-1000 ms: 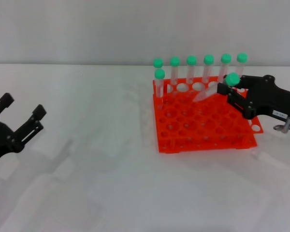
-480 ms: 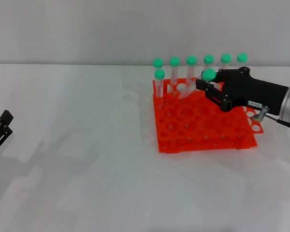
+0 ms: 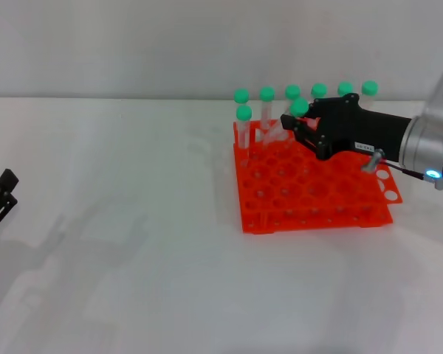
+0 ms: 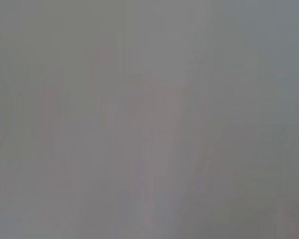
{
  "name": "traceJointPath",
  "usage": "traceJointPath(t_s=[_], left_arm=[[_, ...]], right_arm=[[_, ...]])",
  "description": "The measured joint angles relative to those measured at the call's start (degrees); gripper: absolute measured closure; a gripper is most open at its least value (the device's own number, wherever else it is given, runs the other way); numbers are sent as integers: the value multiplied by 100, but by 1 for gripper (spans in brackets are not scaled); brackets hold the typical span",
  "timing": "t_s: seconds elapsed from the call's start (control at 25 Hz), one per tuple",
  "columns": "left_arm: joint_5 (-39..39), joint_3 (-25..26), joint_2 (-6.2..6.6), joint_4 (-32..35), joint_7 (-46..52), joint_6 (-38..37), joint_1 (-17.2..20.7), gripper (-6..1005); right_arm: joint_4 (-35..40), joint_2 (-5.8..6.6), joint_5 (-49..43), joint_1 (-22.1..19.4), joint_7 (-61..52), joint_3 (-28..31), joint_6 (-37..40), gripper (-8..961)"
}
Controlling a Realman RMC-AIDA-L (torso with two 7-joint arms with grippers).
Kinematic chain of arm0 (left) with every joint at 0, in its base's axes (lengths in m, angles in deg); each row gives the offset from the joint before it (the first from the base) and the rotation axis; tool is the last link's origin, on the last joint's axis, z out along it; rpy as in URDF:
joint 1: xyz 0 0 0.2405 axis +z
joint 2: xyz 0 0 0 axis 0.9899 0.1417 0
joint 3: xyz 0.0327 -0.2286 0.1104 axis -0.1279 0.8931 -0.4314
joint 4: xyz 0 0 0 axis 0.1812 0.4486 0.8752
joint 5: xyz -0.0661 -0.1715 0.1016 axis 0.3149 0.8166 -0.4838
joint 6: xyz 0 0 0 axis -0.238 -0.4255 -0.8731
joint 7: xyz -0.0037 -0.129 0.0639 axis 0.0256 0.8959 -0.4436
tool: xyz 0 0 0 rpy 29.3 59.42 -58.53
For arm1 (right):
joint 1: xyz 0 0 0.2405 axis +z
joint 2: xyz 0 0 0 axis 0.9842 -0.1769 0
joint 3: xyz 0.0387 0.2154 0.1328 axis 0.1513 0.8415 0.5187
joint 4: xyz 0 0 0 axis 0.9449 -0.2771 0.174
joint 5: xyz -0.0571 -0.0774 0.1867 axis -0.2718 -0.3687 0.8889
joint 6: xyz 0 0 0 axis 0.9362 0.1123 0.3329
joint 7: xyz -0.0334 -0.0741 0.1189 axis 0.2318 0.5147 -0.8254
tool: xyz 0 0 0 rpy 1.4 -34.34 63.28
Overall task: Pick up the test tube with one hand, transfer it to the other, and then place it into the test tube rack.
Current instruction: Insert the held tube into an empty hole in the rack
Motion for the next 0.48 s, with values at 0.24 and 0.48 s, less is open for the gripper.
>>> traceJointPath(t_s=[0.24, 0.48], left_arm=[[5, 9, 0, -5, -3, 0, -1, 136], [15, 11, 6, -7, -5, 1, -1, 138]], right_arm=[[38, 0, 1, 162, -115, -302, -517, 702], [55, 10, -5, 268, -191, -500, -811, 697]])
